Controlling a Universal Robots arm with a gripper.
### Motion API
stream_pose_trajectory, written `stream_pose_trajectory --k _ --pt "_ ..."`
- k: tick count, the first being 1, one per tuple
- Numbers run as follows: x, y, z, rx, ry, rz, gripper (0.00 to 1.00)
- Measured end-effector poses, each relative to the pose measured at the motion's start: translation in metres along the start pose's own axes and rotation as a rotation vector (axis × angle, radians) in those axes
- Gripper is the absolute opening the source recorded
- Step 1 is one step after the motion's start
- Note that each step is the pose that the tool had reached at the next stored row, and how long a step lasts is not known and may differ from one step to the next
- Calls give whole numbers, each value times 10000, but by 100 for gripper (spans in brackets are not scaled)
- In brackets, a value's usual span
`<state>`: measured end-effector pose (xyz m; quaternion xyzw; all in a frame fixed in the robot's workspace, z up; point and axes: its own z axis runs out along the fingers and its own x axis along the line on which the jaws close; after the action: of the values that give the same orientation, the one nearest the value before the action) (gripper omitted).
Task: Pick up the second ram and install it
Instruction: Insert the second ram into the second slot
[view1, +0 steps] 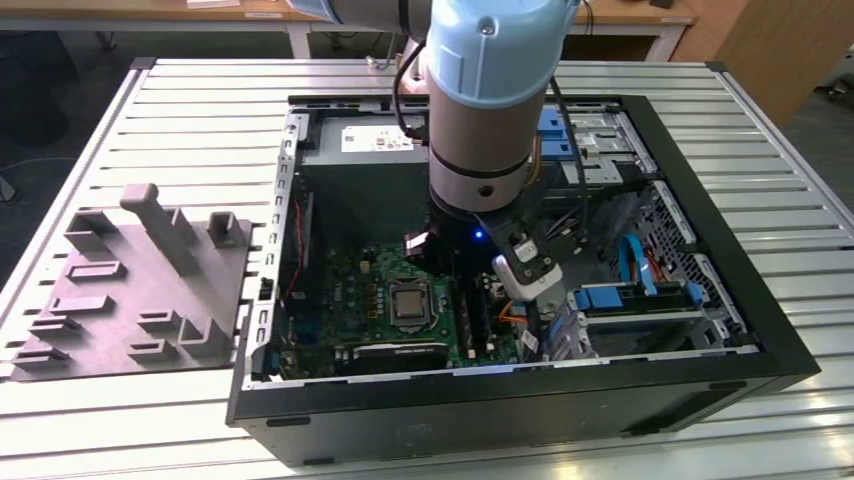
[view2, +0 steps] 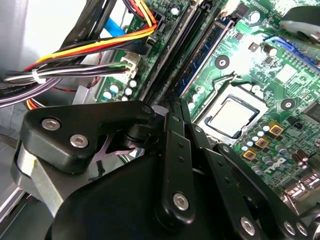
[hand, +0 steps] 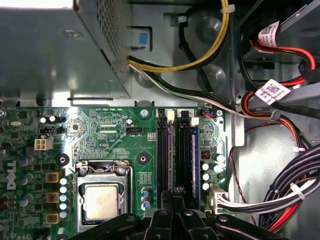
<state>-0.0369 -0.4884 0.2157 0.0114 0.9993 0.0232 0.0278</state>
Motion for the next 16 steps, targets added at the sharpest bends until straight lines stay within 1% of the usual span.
stream_pose_trajectory --k 4,7,15,16 --pt "0 -1 3 1 0 0 11" --pt "1 -1 19 2 1 0 11" --pt "2 -1 23 1 0 0 11" --pt "2 -1 25 -3 -2 1 13"
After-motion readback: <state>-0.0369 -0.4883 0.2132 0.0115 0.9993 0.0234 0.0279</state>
